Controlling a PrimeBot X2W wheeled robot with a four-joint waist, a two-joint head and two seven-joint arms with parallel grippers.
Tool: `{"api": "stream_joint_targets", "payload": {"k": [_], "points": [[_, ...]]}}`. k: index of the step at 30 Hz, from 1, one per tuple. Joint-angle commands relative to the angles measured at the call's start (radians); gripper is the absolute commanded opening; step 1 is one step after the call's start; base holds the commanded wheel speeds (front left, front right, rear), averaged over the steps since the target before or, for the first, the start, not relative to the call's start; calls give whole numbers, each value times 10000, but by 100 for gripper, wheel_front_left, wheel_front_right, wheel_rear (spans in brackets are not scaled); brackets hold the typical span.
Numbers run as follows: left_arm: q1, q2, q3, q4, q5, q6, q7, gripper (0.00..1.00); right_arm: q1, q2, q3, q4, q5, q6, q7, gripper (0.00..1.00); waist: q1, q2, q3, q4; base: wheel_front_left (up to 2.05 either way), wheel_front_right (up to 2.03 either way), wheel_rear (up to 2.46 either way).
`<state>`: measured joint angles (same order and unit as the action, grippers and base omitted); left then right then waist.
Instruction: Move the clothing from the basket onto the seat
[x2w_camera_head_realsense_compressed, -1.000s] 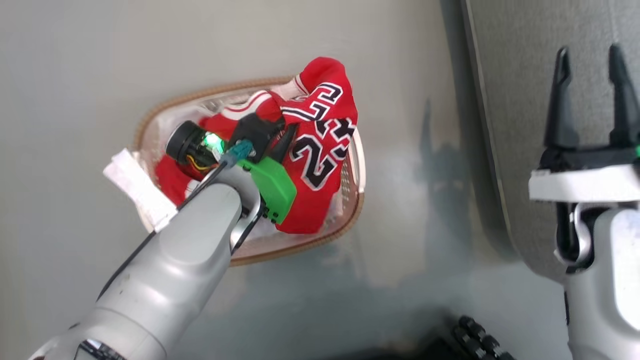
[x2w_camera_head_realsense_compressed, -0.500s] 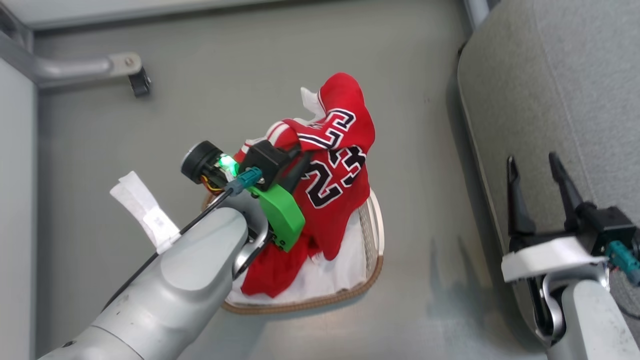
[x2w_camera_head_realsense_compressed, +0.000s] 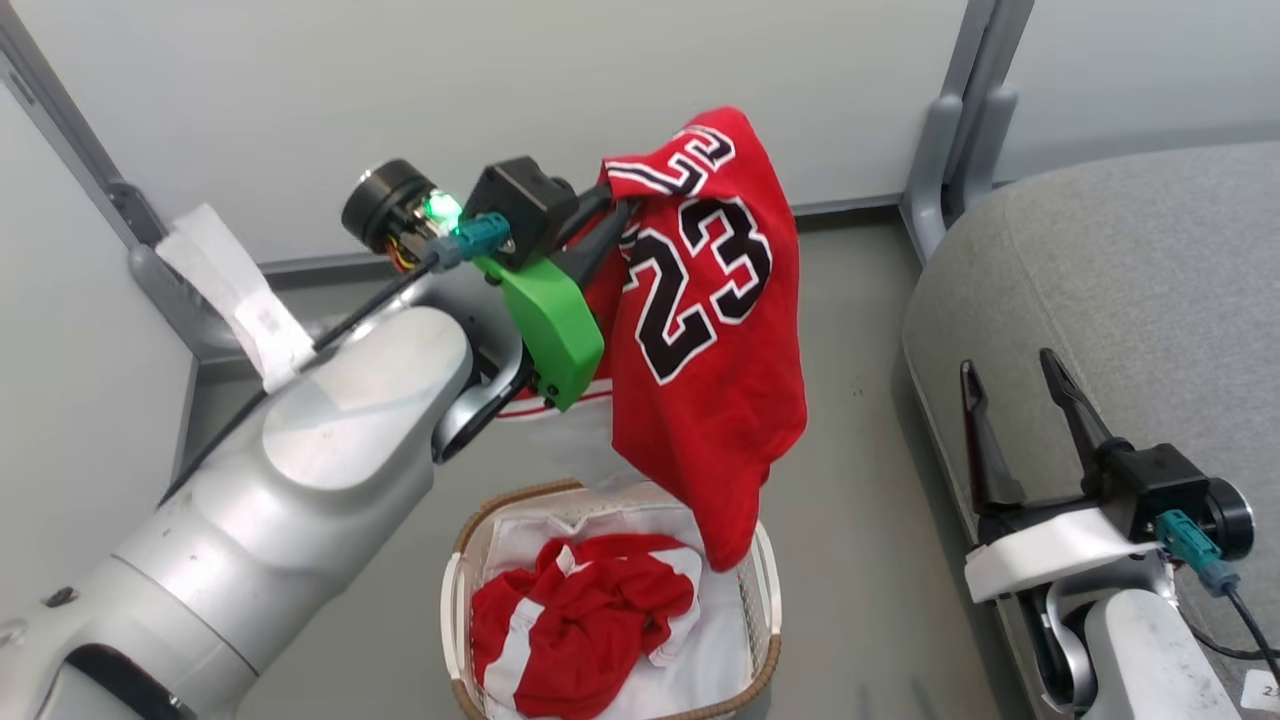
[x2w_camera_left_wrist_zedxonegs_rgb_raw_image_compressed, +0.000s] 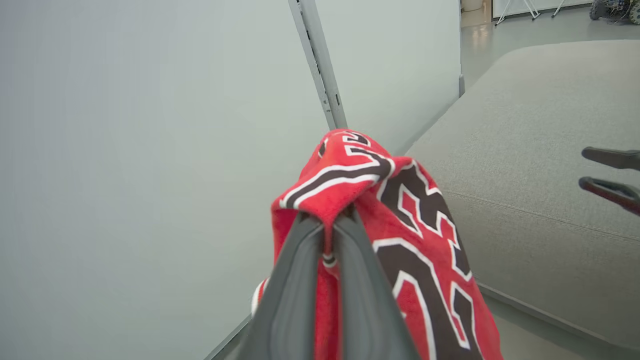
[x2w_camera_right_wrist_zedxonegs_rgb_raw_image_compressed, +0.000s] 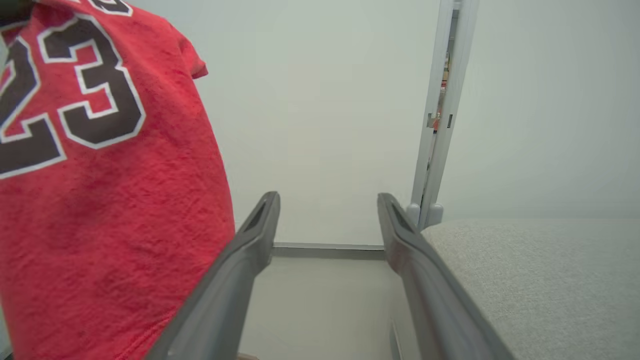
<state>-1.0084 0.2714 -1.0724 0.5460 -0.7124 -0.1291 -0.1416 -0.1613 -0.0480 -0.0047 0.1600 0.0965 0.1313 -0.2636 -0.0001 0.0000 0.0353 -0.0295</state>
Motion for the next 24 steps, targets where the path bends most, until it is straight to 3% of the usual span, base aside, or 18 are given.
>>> {"api": "stream_joint_targets", "payload": {"k": [1, 6, 16, 24], "points": [[-226, 42, 3, -2, -118, -20, 43, 0, -129, -43, 93, -17, -25, -10, -19, 100, 1, 0, -346, -64, 0, 0, 0], [-699, -153, 196, 311, -313, 7, 83, 0, -377, -41, 833, -65, 266, -8, -18, 100, 1, 0, -336, -158, 0, 0, 0], [-1265, -749, 380, 1091, -488, 520, 352, 0, -1222, -46, 3356, -43, 1133, -8, -19, 100, 1, 0, -307, -266, 0, 0, 0], [-1444, -1233, 282, 1418, -557, 636, 500, 0, -2329, -46, 4424, 1228, 1058, -10, -18, 100, 1, 0, -318, -108, 0, 0, 0]]}}
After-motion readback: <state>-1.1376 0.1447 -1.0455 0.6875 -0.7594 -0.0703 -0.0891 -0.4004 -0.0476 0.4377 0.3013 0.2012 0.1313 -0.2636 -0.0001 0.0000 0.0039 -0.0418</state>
